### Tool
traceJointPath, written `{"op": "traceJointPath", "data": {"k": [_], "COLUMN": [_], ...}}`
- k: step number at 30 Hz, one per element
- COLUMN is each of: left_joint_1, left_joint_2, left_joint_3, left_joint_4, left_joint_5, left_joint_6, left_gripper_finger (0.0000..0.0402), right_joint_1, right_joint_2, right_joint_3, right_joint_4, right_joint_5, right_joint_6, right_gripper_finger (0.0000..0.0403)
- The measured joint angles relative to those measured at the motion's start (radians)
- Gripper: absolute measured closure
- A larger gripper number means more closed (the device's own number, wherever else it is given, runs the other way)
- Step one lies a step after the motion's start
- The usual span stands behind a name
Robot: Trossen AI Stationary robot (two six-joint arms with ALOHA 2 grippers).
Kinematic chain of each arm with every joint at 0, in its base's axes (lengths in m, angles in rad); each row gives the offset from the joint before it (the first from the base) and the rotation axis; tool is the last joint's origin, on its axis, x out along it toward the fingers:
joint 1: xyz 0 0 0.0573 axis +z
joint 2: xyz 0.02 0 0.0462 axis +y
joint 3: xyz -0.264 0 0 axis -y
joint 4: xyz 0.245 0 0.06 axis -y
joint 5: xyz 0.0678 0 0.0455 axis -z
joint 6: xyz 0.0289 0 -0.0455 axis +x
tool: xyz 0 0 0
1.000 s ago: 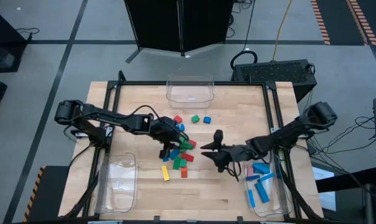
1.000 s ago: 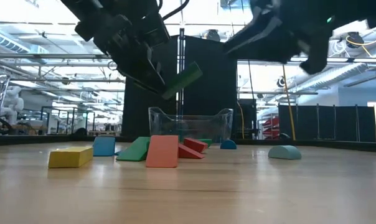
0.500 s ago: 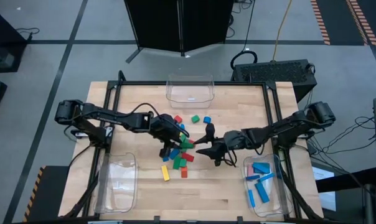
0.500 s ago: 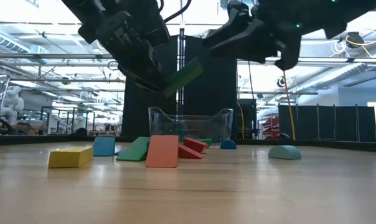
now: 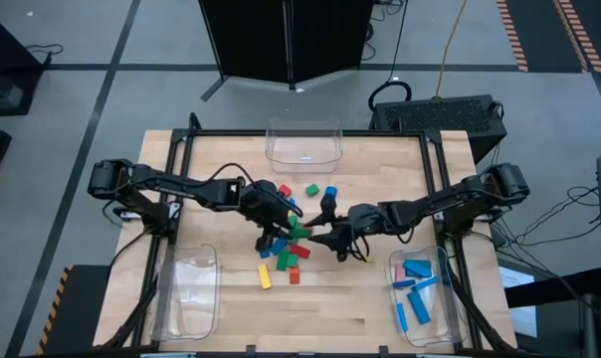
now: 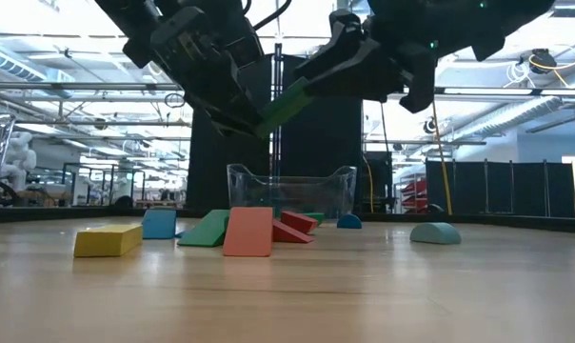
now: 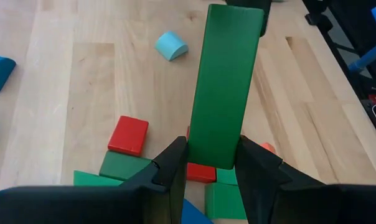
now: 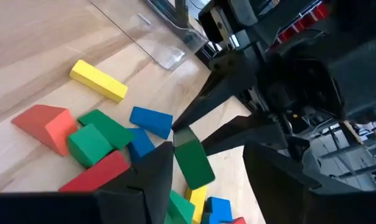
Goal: Sort blocks by size
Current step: Put the dark green rectangle block into the bottom right transparent bin
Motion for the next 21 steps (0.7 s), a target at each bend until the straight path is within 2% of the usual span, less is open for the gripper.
{"op": "traceJointPath", "data": {"k": [6, 18, 21], "left_joint_1": [0.000, 0.000, 0.000], "left_joint_2": [0.000, 0.000, 0.000], "left_joint_3": [0.000, 0.000, 0.000], "left_joint_4": [0.002, 0.030, 0.030], "left_joint_5": [0.000, 0.000, 0.000], "left_joint_6": [0.002, 0.002, 0.002], "left_gripper_finger": [0.0288, 0.0288, 0.0288], "right_joint_1": [-0.008, -0.008, -0.008], "right_joint_2": [0.000, 0.000, 0.000], "right_joint_3": [0.001, 0.001, 0.001], "right_joint_4": [-0.030, -0.041, -0.040], "right_joint_5": [-0.029, -0.046, -0.046], "right_joint_6": [0.001, 0.006, 0.007], "right_gripper_finger": [0.0241, 0.0244, 0.0260]}}
